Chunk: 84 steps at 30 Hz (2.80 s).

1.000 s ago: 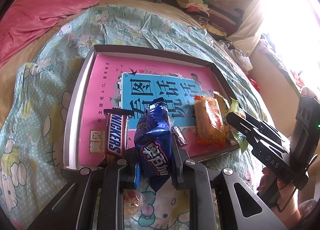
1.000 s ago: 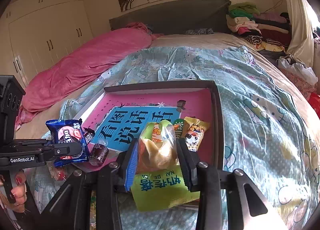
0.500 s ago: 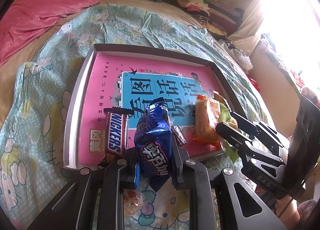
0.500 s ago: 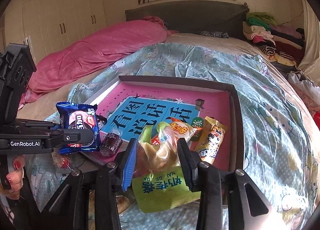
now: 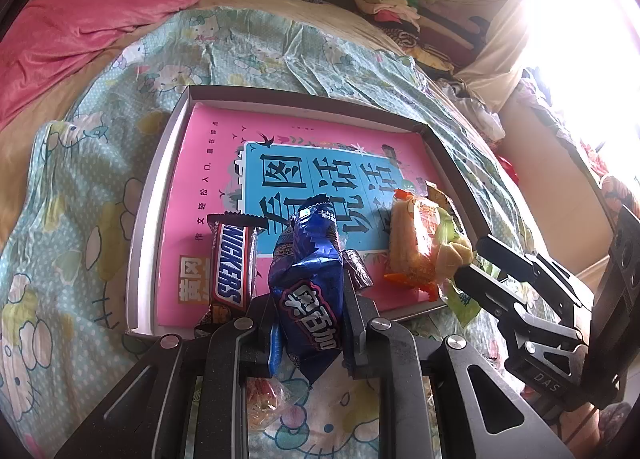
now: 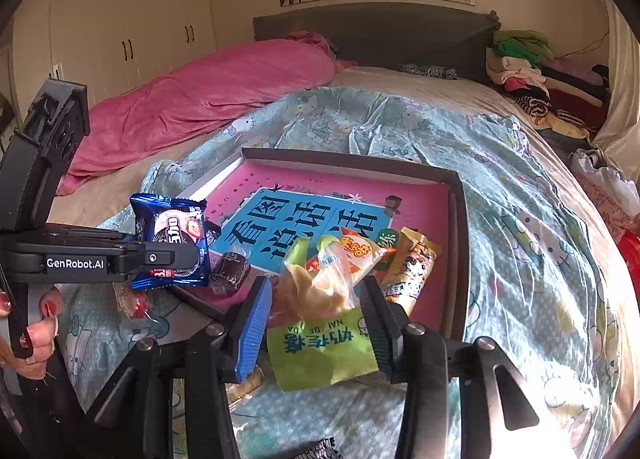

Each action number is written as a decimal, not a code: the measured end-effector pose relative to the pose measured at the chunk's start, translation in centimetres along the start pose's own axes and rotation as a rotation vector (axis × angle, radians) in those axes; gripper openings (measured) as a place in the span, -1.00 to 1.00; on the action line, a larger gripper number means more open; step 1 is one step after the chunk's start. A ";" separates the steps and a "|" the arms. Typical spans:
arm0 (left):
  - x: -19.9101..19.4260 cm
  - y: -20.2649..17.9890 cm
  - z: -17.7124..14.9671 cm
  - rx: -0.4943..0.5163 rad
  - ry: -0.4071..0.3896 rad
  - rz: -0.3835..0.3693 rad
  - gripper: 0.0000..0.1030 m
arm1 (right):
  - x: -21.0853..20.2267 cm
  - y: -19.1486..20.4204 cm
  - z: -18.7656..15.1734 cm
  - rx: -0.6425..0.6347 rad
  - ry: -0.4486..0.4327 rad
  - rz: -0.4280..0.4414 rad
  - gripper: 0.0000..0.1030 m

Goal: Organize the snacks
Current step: 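Lower both bags into the tray and open both tools, then withdraw both open tools from the tray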

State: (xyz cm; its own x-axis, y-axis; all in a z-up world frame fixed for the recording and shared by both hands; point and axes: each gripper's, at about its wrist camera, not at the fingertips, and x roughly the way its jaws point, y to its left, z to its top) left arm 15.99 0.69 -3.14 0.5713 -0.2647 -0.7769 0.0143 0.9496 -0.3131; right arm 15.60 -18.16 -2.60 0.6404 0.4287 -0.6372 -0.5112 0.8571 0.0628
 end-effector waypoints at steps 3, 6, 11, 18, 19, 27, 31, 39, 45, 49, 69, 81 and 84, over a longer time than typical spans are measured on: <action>0.0 0.0 -0.1 -0.004 0.001 -0.001 -0.56 | -0.3 -0.1 -0.4 -0.015 0.022 -0.034 -0.11; 0.0 -0.1 0.0 -0.004 0.002 0.001 -0.56 | -0.1 -0.4 -0.5 -0.027 0.038 -0.071 -0.11; -0.1 -0.1 0.0 -0.002 0.005 0.001 -0.55 | 0.2 -1.5 -0.7 0.006 0.047 -0.098 -0.10; -0.1 -0.1 0.0 0.002 0.007 0.003 -0.54 | 0.4 -2.1 -0.7 0.026 0.041 -0.114 -0.10; -0.1 -0.2 0.0 0.003 0.008 0.004 -0.53 | 0.4 -2.2 -0.7 0.027 0.040 -0.118 -0.09; -0.3 -0.3 0.1 0.009 0.010 0.007 -0.38 | 0.7 -2.8 -0.5 0.052 0.033 -0.144 -0.03; -0.4 -0.4 0.2 0.014 0.010 0.009 -0.33 | 0.7 -3.1 -0.5 0.060 0.031 -0.147 -0.01; -0.7 -0.6 0.3 0.022 0.004 0.011 -0.13 | 0.9 -3.6 -0.5 0.078 0.028 -0.164 0.08; -1.2 -0.8 0.5 0.033 -0.013 0.012 0.05 | 0.7 -3.6 -0.5 0.080 0.019 -0.173 0.08; -1.7 -1.2 0.6 0.052 -0.032 0.025 0.14 | 0.5 -3.9 -0.5 0.099 0.012 -0.165 0.08; -3.1 -1.4 1.0 0.065 -0.072 -0.018 0.49 | -1.4 -3.7 0.2 0.104 -0.075 -0.157 0.27; -4.4 0.0 1.1 0.039 -0.099 0.000 0.51 | -2.5 -3.2 0.4 0.113 -0.117 -0.104 0.49; -4.6 0.1 0.9 0.041 -0.100 0.003 0.51 | -2.8 -3.0 0.4 0.109 -0.125 -0.097 0.51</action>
State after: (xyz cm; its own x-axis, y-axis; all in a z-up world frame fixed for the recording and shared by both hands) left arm 14.11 2.16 0.97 0.6507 -0.2455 -0.7185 0.0450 0.9571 -0.2862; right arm 15.56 -21.83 -0.65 0.7535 0.3689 -0.5442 -0.3828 0.9191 0.0930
